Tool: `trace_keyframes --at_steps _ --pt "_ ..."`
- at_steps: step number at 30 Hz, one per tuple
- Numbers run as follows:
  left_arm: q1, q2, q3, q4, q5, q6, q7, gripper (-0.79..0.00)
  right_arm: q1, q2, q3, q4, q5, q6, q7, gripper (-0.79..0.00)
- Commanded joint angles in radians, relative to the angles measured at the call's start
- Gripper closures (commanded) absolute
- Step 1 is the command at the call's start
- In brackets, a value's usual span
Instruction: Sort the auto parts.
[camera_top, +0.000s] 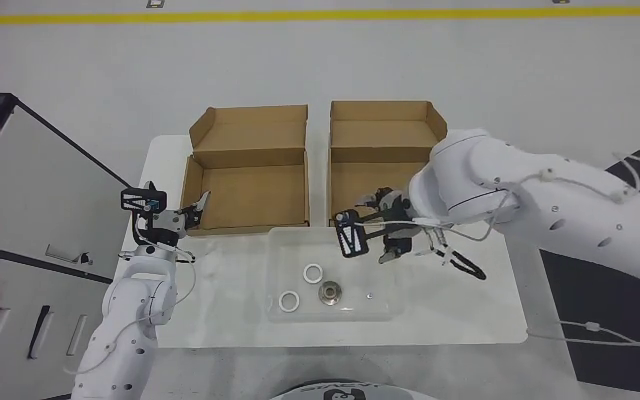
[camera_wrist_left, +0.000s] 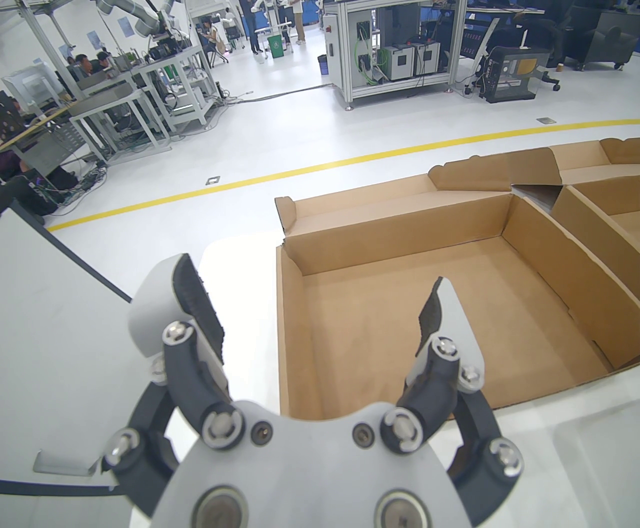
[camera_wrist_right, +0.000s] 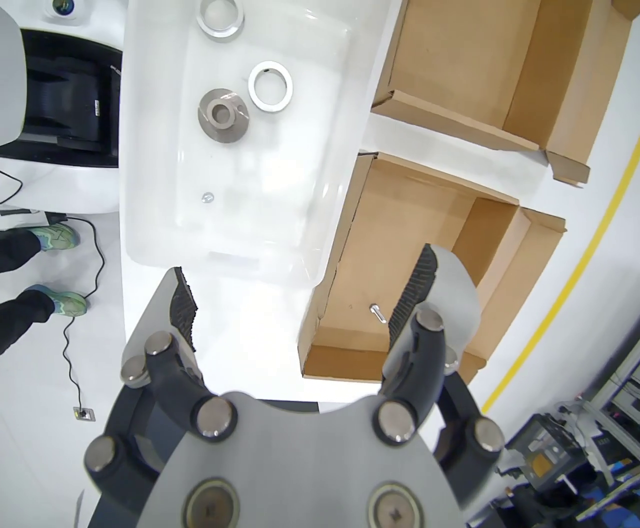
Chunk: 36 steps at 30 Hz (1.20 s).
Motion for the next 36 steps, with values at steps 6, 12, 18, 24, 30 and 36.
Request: trace_keyframes --at_steps 6,12,18,24,30,36 --pt "0.000 0.000 0.000 0.000 0.000 0.000 0.000 -0.785 -0.065 -0.042 0.002 -0.052 0.021 0.069 0.070 -0.785" --pt "0.000 0.000 0.000 0.000 0.000 0.000 0.000 -0.785 -0.125 -0.080 0.002 -0.025 0.035 0.133 0.133 -0.785" --pt "0.000 0.000 0.000 0.000 0.000 0.000 0.000 -0.785 -0.174 -0.120 0.002 0.016 0.051 0.209 0.209 -0.767" --pt "0.000 0.000 0.000 0.000 0.000 0.000 0.000 -0.785 -0.205 -0.153 0.002 0.042 0.065 0.236 0.236 -0.640" --pt "0.000 0.000 0.000 0.000 0.000 0.000 0.000 -0.785 -0.243 -0.174 0.002 0.057 0.058 0.272 0.273 -0.403" --pt "0.000 0.000 0.000 0.000 0.000 0.000 0.000 -0.785 -0.270 -0.181 0.002 0.073 0.032 0.309 0.310 -0.382"
